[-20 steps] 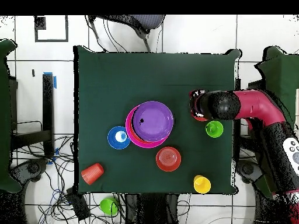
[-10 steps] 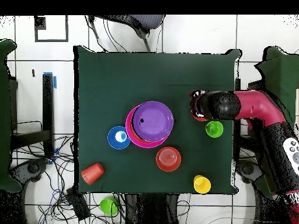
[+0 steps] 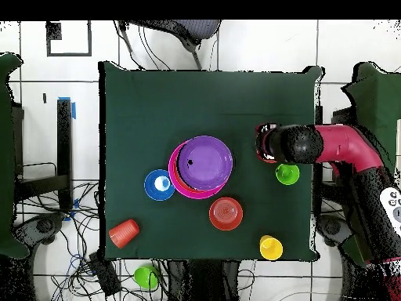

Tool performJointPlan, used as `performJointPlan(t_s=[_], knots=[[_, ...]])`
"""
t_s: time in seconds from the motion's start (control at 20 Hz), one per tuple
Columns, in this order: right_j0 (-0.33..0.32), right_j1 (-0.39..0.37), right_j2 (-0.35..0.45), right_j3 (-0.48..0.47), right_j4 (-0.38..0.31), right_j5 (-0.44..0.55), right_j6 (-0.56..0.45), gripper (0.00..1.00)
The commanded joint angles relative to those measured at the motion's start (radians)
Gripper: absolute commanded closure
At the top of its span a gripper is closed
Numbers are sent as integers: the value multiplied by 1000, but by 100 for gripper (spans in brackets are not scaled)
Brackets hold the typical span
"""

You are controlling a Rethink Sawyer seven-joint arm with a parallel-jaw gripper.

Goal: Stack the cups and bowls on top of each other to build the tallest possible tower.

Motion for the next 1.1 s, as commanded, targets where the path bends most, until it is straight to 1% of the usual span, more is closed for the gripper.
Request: performJointPlan(t_s=[0.05,0.25,0.4,0.65,0.85,1.0,1.1], knots=[[33,54,-112,57,-32,-112,152,0],[67,54,-160,36,-51,-124,192,0],[103,50,-206,30,-63,-161,245,0],[126,60,-255,32,-47,-179,251,0],[159,63,-318,15,-82,-222,266,0],[211,54,-395,-3,-114,-242,325,0],[232,56,-430,-9,-122,-248,334,0]])
